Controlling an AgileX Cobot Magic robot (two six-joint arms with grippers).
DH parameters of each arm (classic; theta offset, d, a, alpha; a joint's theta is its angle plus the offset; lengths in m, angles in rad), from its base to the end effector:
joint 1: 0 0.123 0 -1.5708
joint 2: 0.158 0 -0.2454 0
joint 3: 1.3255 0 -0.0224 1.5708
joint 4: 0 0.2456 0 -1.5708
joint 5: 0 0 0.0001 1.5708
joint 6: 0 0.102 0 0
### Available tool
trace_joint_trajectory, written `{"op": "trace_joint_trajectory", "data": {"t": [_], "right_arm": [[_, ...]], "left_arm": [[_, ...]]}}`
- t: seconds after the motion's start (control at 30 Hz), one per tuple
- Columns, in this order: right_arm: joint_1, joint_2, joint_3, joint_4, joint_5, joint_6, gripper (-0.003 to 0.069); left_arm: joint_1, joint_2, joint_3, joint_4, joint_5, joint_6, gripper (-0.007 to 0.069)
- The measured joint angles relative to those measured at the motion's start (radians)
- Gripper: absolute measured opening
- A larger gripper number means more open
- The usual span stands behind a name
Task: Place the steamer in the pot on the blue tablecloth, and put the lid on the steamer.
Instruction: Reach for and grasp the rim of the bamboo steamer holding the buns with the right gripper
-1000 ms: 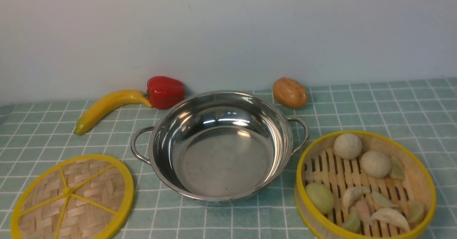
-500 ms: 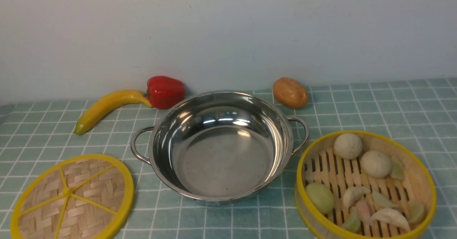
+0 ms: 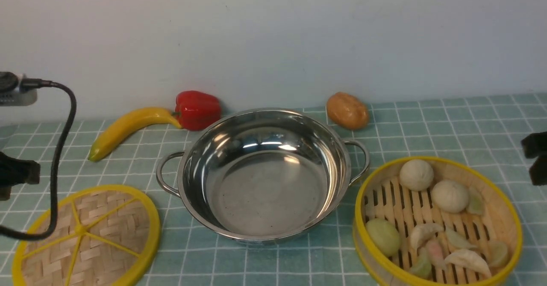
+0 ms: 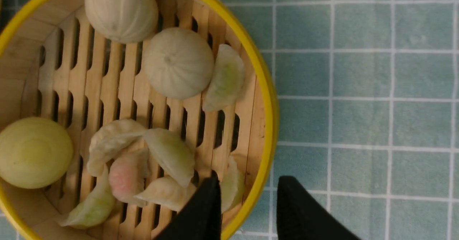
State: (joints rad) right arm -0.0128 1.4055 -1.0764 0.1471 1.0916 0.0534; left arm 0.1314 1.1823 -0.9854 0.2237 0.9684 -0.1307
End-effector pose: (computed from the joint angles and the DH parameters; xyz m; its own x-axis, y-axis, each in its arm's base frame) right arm 0.2663 0.0099 0.2331 -0.9659 0.1327 -0.2224 0.0995 0.9830 0.1544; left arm 0.2344 0.0498 0.2695 -0.8673 -0.1171 -0.4839 -0.2186 0.9628 0.1588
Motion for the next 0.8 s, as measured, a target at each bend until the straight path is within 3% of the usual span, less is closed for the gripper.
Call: {"op": "trace_joint_trajectory", "data": {"t": [0.1, 0.27, 0.47, 0.8], "right_arm": [[0.000, 0.042, 0.000, 0.000, -0.019, -0.009, 0.0240], [0.000, 0.046, 0.003, 0.000, -0.043, -0.009, 0.0240], [0.000, 0.068, 0.066, 0.000, -0.118, -0.009, 0.0240], [0.000, 0.130, 0.188, 0.001, -0.327, -0.009, 0.0240]], "left_arm": [[0.197, 0.052, 0.000, -0.194, -0.017, 0.105, 0.0243], [0.369, 0.095, -0.001, -0.410, -0.036, 0.293, 0.0243], [0.369, 0.188, -0.005, -0.478, -0.019, 0.412, 0.0243], [0.300, 0.283, -0.005, -0.500, -0.016, 0.422, 0.0243]]}}
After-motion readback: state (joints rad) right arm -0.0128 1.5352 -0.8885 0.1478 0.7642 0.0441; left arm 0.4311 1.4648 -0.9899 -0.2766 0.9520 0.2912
